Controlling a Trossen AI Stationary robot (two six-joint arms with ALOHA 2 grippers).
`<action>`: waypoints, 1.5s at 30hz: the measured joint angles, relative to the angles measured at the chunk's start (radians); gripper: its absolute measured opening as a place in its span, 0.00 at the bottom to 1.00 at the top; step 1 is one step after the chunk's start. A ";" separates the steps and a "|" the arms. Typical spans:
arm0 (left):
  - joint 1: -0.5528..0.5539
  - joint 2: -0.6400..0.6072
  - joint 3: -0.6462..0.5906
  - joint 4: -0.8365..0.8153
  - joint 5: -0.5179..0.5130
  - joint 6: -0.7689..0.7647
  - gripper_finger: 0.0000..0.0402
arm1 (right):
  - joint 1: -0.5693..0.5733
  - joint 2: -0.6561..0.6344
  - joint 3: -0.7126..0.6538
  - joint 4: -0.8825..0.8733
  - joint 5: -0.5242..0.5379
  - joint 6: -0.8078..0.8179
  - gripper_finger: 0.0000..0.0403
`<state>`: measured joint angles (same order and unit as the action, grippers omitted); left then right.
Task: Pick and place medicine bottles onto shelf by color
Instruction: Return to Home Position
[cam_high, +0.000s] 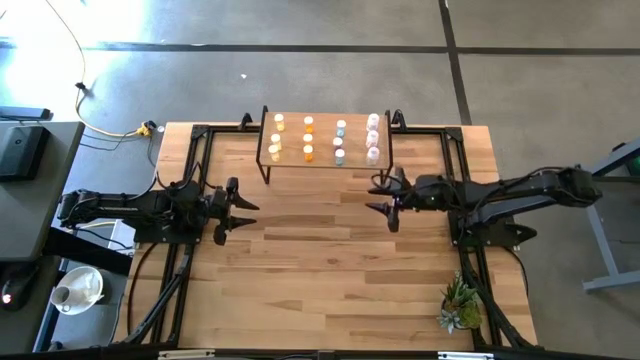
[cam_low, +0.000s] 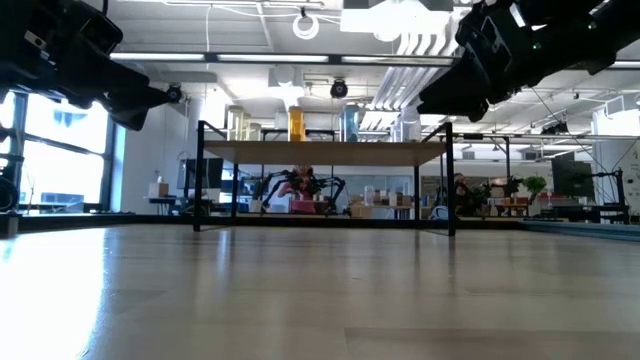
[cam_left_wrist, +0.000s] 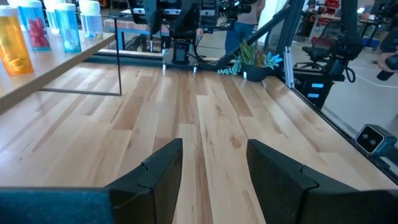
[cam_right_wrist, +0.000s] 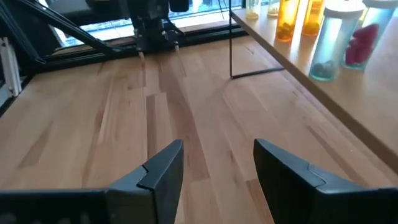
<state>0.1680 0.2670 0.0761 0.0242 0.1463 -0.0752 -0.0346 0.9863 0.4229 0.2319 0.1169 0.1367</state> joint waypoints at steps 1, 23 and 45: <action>0.000 0.000 0.000 0.000 0.000 0.000 0.42 | 0.010 0.000 0.000 -0.005 0.010 0.010 0.46; -0.001 -0.002 -0.064 0.178 0.056 -0.091 0.42 | 0.217 -0.162 -0.086 0.052 0.155 -0.013 0.46; 0.000 -0.002 -0.064 0.139 -0.025 0.132 0.42 | 0.253 -0.482 -0.413 0.267 0.138 -0.006 0.46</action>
<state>0.1677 0.2653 0.0124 0.1635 0.1215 0.0570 0.2188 0.5041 0.0101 0.4986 0.2550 0.1304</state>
